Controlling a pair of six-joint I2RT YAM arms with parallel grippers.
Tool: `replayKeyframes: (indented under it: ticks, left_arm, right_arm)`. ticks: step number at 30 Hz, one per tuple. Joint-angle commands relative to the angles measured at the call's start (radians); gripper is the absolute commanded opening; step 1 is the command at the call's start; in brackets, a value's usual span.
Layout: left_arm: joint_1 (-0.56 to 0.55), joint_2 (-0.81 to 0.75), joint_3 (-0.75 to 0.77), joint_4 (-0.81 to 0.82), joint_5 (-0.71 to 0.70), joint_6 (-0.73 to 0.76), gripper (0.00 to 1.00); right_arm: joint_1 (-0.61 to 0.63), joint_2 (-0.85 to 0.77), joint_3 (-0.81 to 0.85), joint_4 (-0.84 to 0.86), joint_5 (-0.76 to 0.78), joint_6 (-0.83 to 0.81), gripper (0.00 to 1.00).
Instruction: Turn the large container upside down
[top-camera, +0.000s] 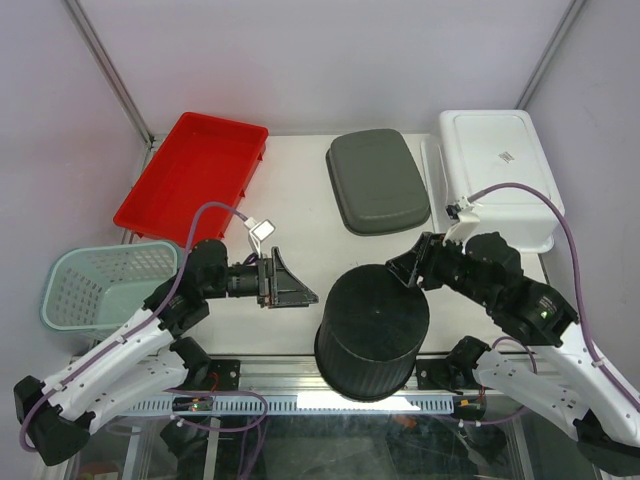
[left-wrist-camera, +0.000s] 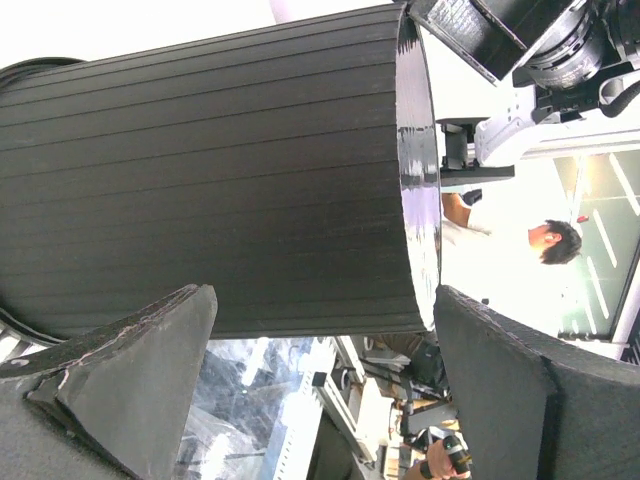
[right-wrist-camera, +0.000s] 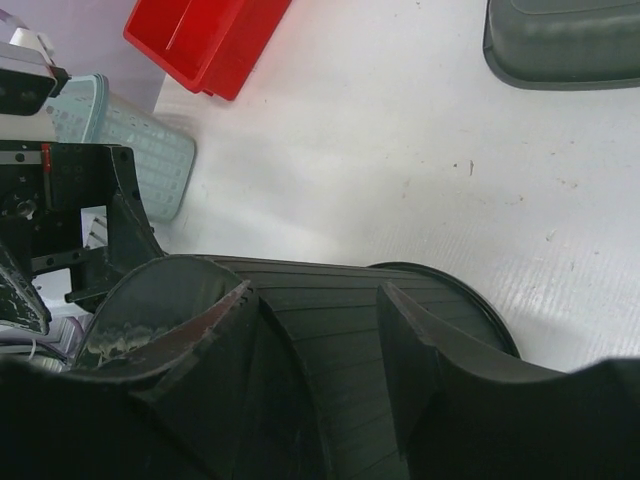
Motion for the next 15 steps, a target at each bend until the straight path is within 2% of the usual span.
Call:
replayKeyframes:
  ticks: [1, 9, 15]
  left_arm:
    - [-0.009, -0.035, -0.003, -0.013, -0.023, 0.031, 0.95]
    - [-0.008, -0.04, 0.079, -0.122, 0.065, 0.138, 0.95]
    - [-0.028, -0.076, 0.042, -0.136, 0.182, 0.22, 0.95]
  right_arm:
    - [-0.003, 0.012, 0.042, -0.016, 0.015, -0.03, 0.54]
    - [-0.002, -0.003, 0.147, -0.14, 0.044, -0.102, 0.61]
    - [-0.001, 0.022, 0.17, -0.2, 0.014, -0.145, 0.61]
